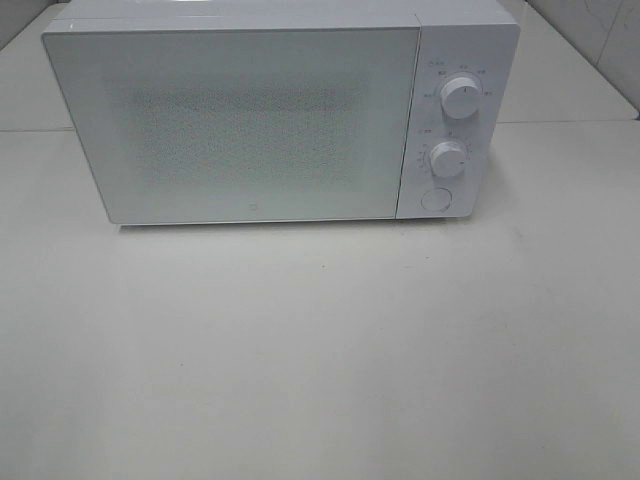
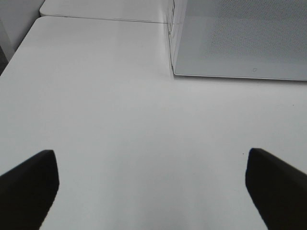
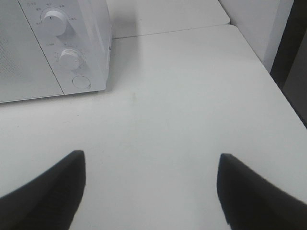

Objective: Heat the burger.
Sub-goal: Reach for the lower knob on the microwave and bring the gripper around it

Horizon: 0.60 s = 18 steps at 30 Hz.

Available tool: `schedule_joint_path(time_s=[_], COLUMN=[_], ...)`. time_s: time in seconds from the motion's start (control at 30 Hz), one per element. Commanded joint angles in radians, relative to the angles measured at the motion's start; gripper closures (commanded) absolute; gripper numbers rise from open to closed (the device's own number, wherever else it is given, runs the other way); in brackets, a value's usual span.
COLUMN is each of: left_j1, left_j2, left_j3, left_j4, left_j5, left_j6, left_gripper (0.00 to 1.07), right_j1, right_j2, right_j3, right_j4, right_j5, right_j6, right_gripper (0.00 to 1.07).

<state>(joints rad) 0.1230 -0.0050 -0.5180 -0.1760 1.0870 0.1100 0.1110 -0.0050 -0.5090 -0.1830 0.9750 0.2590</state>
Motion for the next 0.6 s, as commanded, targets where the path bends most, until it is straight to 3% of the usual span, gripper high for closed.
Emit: schedule_joint_path(time_s=[0.03, 0.6], left_j1=[0.002, 0.002], left_j2=[-0.018, -0.018], left_j3=[0.0, 0.0], left_j4=[-0.004, -0.004], left_j5=[-0.014, -0.014], left_j6=[-0.001, -0.001], left_gripper=[0.09, 0.09], right_j1=[-0.006, -0.006], right_j2=[0.0, 0.288], right_j3=[-0.035, -0.05], right_j4=[-0.007, -0.029], right_j5=[-0.031, -0.387], right_j6=[-0.019, -0.033], right_gripper=[0.3, 0.31])
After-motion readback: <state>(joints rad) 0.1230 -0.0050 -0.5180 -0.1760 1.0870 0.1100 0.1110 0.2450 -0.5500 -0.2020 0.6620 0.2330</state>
